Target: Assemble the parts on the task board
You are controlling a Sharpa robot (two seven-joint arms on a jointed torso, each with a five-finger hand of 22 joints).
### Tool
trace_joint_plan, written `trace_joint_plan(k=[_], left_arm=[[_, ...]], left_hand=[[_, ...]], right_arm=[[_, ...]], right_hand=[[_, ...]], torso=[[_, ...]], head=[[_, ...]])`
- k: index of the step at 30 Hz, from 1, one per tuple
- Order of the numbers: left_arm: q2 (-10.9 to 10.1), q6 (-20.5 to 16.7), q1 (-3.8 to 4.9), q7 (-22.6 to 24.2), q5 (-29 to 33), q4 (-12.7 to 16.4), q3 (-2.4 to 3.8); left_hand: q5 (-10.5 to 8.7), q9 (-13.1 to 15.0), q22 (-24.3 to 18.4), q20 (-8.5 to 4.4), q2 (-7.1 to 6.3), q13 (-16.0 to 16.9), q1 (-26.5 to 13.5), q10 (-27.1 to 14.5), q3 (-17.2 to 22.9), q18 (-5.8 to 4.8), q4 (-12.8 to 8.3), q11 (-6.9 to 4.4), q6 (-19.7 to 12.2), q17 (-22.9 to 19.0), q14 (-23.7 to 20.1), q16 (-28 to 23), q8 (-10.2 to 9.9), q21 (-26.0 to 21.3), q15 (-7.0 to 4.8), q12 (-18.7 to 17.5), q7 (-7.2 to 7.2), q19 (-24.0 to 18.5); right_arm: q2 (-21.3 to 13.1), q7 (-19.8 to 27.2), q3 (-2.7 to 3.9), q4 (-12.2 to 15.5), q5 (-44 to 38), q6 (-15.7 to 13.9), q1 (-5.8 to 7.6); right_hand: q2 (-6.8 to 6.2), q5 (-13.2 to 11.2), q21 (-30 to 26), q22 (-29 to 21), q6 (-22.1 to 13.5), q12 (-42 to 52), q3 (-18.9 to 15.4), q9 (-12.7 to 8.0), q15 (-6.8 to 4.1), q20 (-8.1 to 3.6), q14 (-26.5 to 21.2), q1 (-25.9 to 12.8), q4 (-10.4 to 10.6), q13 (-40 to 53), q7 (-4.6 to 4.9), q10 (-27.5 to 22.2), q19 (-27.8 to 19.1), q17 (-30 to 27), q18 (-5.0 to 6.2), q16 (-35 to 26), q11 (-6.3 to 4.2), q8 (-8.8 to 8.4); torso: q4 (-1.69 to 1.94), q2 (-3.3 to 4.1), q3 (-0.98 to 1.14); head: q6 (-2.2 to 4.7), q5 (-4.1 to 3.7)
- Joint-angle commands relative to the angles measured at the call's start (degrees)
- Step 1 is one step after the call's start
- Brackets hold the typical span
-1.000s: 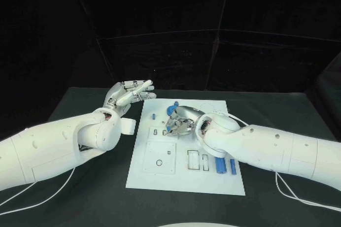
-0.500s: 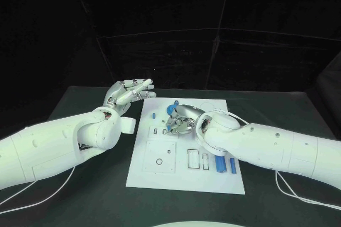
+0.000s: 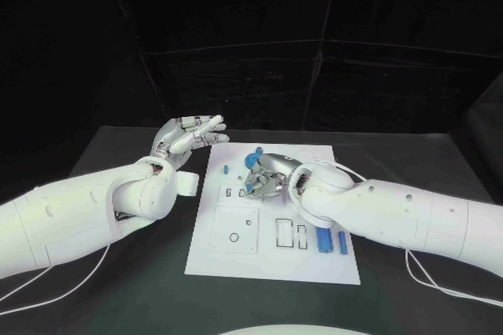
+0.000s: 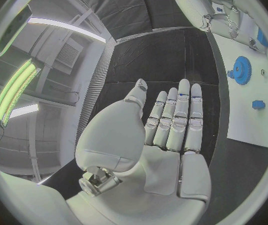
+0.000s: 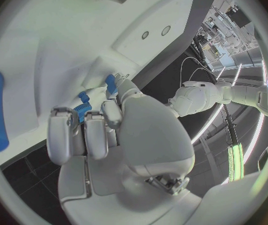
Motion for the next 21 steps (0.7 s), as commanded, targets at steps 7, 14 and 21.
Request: trace_joint_plan(k=[7, 14, 21], left_arm=[[0.1, 0.7, 0.09, 0.3, 0.0, 0.0, 0.05], [0.1, 0.8, 0.09, 0.3, 0.0, 0.0, 0.05], [0.1, 0.9, 0.09, 0.3, 0.0, 0.0, 0.05]], left_hand=[[0.29, 0.0, -0.1, 0.10, 0.43, 0.0, 0.2, 0.2, 0.0, 0.87, -0.3, 0.20, 0.3, 0.1, 0.3, -0.3, -0.2, -0.3, 0.15, -0.2, 0.33, 0.3], [0.29, 0.0, -0.1, 0.11, 0.46, 0.0, 0.2, 0.2, 0.0, 0.87, -0.3, 0.20, 0.3, 0.1, 0.3, -0.4, -0.2, -0.3, 0.15, -0.2, 0.33, 0.4], [0.29, 0.0, -0.1, 0.11, 0.46, 0.0, 0.2, 0.2, 0.0, 0.87, -0.3, 0.20, 0.3, 0.1, 0.3, -0.4, -0.2, -0.3, 0.15, -0.2, 0.33, 0.4]], right_arm=[[-0.2, -2.4, -0.39, -0.2, -1.2, 3.6, -0.38], [-0.2, -2.7, -0.39, 0.0, -1.4, 3.7, -0.38], [-0.2, -2.8, -0.39, 0.3, -1.7, 3.5, -0.39]], right_hand=[[-0.49, -0.3, -0.3, 4.3, -1.0, -1.2, 0.2, -0.3, 0.10, 0.26, 3.6, -1.3, 0.4, -0.8, 0.50, -1.0, -0.5, 2.4, -0.54, -0.3, 0.21, -0.73], [-0.93, -0.3, -0.3, 4.2, -1.6, -2.0, 0.2, -0.3, 0.28, 0.43, 3.6, -1.8, 0.6, -1.4, 0.76, -1.4, -0.5, 2.4, -0.52, -0.3, 0.42, -1.23], [-1.23, -0.8, -0.4, 4.2, -2.0, -2.1, 0.0, -0.3, 0.44, 0.59, 3.6, -2.4, 1.0, -1.5, 0.93, -1.4, -0.5, 2.4, -0.51, -0.3, 0.60, -1.54]], torso=[[0.01, 0.00, -0.02], [0.02, 0.02, -0.01], [0.08, 0.00, -0.03]], head=[[-0.19, -0.14], [-0.31, -0.20], [-0.47, -0.44]])
